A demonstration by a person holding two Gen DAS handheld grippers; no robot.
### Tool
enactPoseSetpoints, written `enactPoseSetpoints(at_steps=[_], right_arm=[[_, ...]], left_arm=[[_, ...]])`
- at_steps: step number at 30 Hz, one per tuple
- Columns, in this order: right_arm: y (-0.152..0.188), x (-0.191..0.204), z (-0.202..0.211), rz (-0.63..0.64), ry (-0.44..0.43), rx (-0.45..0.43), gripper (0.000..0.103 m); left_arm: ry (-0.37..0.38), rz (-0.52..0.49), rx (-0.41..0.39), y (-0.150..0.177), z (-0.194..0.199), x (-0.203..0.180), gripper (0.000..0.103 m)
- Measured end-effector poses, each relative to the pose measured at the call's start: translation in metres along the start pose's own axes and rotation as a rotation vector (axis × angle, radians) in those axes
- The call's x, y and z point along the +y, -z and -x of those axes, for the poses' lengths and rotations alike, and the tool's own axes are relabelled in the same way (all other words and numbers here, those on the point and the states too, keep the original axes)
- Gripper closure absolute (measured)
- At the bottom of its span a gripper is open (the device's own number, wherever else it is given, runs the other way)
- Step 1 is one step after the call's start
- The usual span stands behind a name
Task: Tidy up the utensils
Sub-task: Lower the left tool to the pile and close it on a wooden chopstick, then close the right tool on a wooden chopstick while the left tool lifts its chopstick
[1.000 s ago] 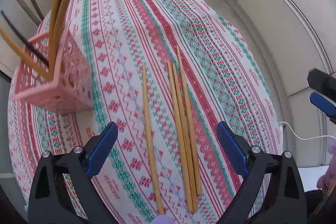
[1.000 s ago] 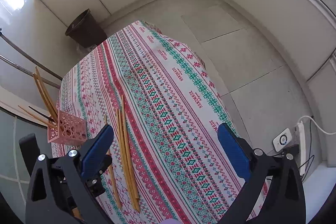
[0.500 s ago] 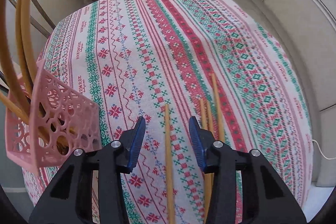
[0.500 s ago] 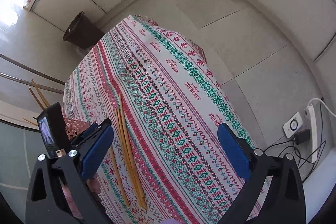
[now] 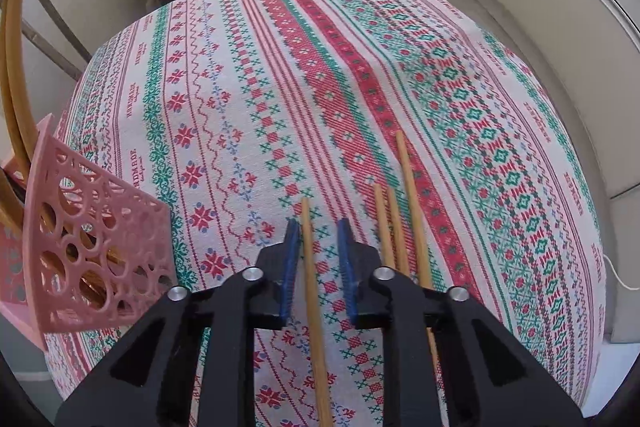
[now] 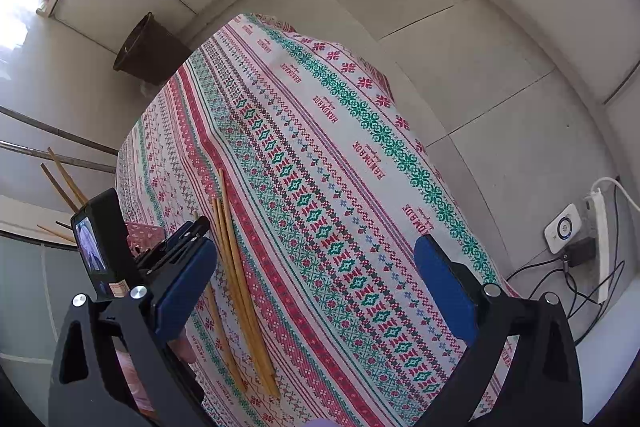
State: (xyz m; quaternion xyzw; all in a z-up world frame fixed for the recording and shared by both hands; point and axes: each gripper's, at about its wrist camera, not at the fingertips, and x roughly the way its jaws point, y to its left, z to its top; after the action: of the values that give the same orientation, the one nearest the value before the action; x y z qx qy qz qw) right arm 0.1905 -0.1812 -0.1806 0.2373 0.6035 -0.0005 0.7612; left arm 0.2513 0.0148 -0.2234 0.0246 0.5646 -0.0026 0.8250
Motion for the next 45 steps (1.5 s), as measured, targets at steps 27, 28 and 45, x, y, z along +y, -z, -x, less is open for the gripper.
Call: enactPoseSetpoints(at_steps=[27, 28, 45], right_arm=[[-0.012, 0.067, -0.073, 0.077, -0.016, 0.01, 0.016], [-0.012, 0.072, -0.077, 0.091, -0.01, 0.01, 0.021], [-0.008, 0.119, -0.137, 0.166, 0.067, 0.04, 0.059]], left_arm=[[0.113, 0.019, -0.137, 0.113, 0.139, 0.036, 0.098], [0.108, 0.015, -0.153, 0.119, 0.147, 0.039, 0.098], [0.07, 0.104, -0.227, 0.132, 0.172, 0.08, 0.098]])
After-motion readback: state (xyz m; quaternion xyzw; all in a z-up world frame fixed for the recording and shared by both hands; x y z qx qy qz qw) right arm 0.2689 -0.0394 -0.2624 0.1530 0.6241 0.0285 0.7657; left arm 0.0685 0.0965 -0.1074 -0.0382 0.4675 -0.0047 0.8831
